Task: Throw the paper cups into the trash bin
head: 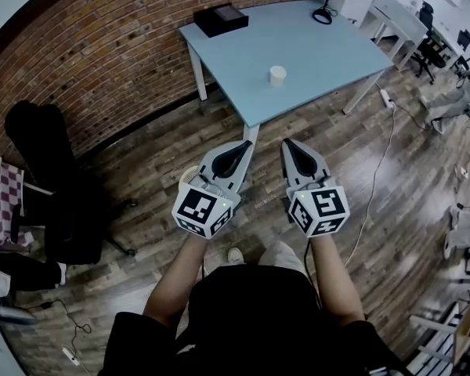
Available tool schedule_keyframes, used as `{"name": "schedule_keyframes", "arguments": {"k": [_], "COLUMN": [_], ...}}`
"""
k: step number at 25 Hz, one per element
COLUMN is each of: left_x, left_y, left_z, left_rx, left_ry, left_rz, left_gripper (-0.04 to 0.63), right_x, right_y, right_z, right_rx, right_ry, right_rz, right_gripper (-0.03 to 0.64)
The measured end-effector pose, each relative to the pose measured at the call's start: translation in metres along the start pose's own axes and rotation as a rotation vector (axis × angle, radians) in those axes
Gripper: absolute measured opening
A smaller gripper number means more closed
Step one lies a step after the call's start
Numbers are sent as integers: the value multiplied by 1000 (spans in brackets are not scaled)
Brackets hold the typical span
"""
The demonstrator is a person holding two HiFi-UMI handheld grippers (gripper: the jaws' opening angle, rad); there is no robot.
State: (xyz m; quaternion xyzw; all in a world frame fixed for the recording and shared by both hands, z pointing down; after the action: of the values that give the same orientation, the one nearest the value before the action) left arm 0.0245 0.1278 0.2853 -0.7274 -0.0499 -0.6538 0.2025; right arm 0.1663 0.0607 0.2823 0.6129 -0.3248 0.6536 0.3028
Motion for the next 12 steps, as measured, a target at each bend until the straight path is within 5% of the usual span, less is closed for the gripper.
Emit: {"name": "schedule_keyframes", "arguments": {"k": [12], "left_x": [21], "left_y": [28], "left_z": [-16], "left_rx": [-53], "left_ry": [-8], "left_rz": [-35], "left_gripper": [9], "right_x": [8], "right_y": [32], "right_z": [38], "right_rx": [-23], "right_ry": [37], "right_rz": [18], "right_gripper": [5]}}
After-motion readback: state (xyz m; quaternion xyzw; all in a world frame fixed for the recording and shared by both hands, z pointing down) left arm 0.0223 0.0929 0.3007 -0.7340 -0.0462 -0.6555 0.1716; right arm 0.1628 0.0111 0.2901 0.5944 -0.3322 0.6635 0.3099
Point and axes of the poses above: the fingertips, and each gripper's own axes: y forward along the fingers, z to its right, x out of its underside, the point moved 7 cm from there along -y, backward along the fingers, and after that the axes turned 9 degrees about z, right-handed, at the moved point
